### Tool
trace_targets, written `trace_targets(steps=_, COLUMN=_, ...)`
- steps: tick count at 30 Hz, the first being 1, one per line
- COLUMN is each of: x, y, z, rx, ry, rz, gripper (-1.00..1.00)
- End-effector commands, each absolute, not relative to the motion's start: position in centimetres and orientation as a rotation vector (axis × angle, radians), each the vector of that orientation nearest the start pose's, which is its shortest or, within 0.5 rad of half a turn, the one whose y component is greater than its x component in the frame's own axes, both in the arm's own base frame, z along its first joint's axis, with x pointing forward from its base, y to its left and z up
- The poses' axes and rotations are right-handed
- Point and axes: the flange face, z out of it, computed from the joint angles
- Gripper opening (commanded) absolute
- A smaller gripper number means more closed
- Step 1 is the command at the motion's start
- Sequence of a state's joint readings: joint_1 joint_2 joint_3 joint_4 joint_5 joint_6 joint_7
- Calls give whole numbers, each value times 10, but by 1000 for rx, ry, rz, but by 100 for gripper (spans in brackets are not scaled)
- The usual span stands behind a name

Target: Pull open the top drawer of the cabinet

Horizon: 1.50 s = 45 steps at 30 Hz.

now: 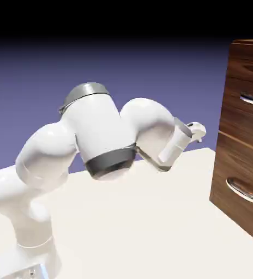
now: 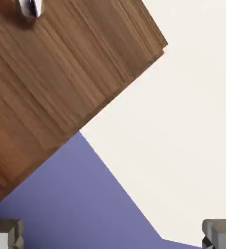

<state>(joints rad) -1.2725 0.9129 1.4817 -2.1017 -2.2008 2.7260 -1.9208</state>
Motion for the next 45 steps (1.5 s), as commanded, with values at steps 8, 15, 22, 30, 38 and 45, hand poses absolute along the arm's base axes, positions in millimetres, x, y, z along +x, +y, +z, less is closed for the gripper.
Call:
trace_targets(steps=8, x=579, y=-21, z=470, rx=-593, ry=1658, rz=-336, gripper=0)
trace_targets(steps=15, x=583, y=-91, z=520, rx=-614, ry=1482, rz=-613, gripper=0)
trace_targets(steps=22, x=624, y=-90, z=519, rx=-615, ry=1482, rz=-613, gripper=-100)
trace_targets(steps=30, x=545, y=-90, z=519, rx=-615, ry=1482, rz=-613, gripper=-100)
trace_targets(steps=38, x=453, y=-90, z=519, rx=-615, ry=1482, rz=-613, gripper=-100)
trace_targets(steps=45, x=376, y=-91, z=519, rx=-615, ry=1482, rz=-613, gripper=-100)
